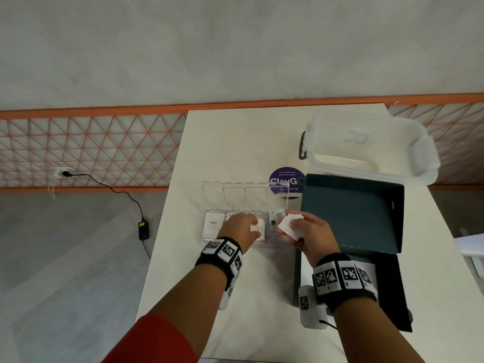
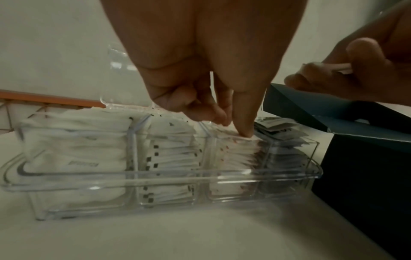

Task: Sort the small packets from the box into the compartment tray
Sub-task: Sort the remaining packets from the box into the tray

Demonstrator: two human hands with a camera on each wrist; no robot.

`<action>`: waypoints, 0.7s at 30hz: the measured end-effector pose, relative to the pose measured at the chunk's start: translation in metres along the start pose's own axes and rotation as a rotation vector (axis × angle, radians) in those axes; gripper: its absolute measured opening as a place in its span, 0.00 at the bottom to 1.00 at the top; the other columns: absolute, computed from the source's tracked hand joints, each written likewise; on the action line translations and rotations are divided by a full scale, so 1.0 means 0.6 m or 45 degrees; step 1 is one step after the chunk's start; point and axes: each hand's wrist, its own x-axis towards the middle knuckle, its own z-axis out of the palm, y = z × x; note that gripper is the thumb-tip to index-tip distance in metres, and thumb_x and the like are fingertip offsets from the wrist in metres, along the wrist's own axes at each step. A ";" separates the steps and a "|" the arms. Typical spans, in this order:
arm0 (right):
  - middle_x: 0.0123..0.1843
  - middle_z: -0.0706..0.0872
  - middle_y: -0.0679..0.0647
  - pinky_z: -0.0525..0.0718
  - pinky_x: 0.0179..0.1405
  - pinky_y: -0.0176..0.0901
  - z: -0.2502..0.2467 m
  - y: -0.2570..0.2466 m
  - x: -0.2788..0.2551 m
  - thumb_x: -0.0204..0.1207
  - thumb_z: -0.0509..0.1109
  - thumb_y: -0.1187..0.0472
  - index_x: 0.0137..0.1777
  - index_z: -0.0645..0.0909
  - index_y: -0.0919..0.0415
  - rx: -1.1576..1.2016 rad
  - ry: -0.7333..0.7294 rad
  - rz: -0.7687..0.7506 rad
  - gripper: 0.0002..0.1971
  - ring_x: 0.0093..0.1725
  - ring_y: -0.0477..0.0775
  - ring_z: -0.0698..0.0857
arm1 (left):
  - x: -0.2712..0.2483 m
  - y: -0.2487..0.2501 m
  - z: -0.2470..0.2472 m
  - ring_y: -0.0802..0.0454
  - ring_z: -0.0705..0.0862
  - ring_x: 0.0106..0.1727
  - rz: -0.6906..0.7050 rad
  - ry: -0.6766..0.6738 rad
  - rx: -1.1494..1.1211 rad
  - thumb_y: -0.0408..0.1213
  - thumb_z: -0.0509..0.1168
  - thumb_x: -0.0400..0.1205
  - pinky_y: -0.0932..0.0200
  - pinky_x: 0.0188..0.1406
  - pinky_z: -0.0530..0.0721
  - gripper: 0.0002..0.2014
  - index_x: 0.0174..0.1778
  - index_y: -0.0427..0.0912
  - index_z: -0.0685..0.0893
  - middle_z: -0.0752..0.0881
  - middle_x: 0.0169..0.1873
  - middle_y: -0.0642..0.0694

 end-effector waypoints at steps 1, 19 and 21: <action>0.48 0.92 0.65 0.91 0.32 0.45 -0.003 0.003 -0.001 0.80 0.66 0.74 0.54 0.85 0.65 -0.005 0.013 0.003 0.09 0.43 0.65 0.93 | 0.000 0.000 0.000 0.45 0.82 0.57 0.005 -0.006 0.015 0.43 0.69 0.79 0.57 0.53 0.76 0.15 0.61 0.45 0.82 0.85 0.53 0.43; 0.44 0.91 0.60 0.90 0.33 0.45 0.018 0.010 -0.013 0.75 0.73 0.77 0.51 0.86 0.66 -0.006 -0.100 -0.088 0.09 0.39 0.59 0.92 | -0.026 0.045 -0.043 0.63 0.83 0.36 0.175 0.250 -0.908 0.32 0.74 0.74 0.68 0.43 0.84 0.09 0.40 0.52 0.85 0.87 0.36 0.54; 0.41 0.92 0.61 0.90 0.33 0.44 0.023 0.010 -0.016 0.73 0.74 0.78 0.49 0.85 0.65 -0.030 -0.120 -0.073 0.10 0.37 0.60 0.92 | -0.024 0.044 -0.048 0.62 0.85 0.37 0.159 0.321 -0.970 0.30 0.73 0.75 0.64 0.44 0.85 0.09 0.38 0.52 0.85 0.87 0.35 0.55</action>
